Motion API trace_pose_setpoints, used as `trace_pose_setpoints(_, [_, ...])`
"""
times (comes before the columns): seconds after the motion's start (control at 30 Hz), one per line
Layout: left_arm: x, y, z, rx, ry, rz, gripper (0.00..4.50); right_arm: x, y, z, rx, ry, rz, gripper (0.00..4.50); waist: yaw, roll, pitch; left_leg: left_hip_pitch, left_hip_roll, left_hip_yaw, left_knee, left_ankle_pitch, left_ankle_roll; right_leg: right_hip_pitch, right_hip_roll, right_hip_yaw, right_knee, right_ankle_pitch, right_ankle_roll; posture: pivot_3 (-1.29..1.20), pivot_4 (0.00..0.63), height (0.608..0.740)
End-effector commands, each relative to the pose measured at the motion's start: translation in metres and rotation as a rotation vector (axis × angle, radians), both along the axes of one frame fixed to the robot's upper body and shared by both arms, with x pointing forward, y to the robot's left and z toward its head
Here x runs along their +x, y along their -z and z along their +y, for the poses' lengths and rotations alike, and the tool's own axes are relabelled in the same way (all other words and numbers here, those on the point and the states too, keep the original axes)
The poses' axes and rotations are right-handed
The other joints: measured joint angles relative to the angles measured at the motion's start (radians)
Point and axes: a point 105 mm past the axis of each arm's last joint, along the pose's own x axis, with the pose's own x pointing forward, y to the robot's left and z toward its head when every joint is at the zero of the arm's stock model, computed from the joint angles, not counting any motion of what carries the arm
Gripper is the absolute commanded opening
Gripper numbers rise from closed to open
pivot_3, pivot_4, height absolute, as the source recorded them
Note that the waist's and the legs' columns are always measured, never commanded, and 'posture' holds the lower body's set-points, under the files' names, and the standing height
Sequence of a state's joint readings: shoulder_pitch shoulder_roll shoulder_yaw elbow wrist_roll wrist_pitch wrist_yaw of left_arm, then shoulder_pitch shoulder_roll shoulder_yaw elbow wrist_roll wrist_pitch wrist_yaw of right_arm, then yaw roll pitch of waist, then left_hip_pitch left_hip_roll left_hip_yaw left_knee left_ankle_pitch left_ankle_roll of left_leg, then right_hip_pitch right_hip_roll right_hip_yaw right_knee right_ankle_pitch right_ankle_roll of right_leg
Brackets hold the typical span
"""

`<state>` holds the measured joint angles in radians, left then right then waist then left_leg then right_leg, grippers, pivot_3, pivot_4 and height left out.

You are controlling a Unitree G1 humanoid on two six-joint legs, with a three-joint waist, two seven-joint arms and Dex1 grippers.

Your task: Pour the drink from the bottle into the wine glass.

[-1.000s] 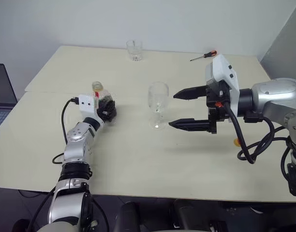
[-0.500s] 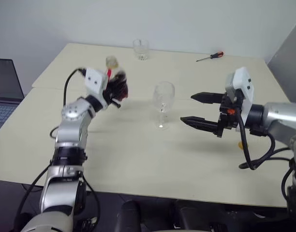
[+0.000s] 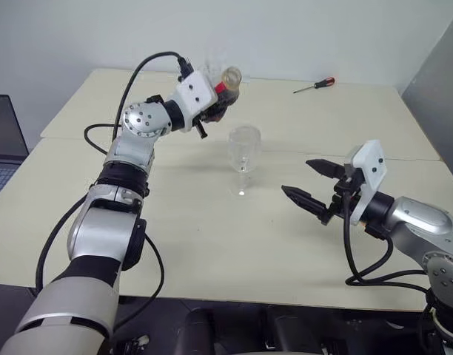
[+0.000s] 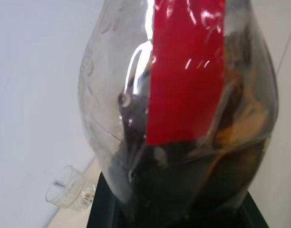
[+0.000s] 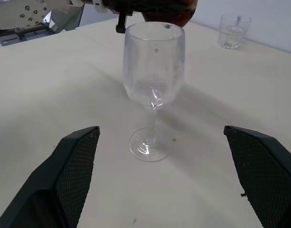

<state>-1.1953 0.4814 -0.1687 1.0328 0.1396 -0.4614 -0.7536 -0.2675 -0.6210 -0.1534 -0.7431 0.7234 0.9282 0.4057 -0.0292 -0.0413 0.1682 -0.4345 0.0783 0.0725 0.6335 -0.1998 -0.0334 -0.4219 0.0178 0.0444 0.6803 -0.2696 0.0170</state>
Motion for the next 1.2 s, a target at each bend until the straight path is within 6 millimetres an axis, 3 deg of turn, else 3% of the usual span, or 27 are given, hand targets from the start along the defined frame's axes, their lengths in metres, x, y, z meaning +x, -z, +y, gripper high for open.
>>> trace_pose_setpoints(0.03, [-0.003,-0.032,0.001,0.094,-0.012,-0.214,0.77,-0.005,-0.01,-0.003,-0.005,0.026,-0.064,4.5,0.0,0.0,0.0,0.0,0.0,0.0,0.0,0.0,0.0,0.0,0.0,0.0,0.0,0.0,0.0,0.0,0.15,0.74])
trace_pose_setpoints(0.8, [-0.003,-0.029,-0.013,0.396,-0.012,-0.526,0.77,0.003,-0.011,-0.005,0.027,0.071,-0.043,4.5,0.002,-0.001,0.001,0.0,-0.001,0.0,0.001,0.0,0.0,0.001,-0.001,0.0,0.001,0.0,0.0,0.0,0.15,0.74])
trace_pose_setpoints(1.2, [-0.001,-0.034,-0.007,0.489,-0.044,-0.634,0.76,0.002,-0.009,-0.007,0.028,0.085,-0.038,4.5,0.002,-0.001,0.001,0.0,-0.001,0.0,0.001,0.0,0.0,0.0,-0.001,0.0,0.002,0.0,0.0,0.0,0.15,0.74])
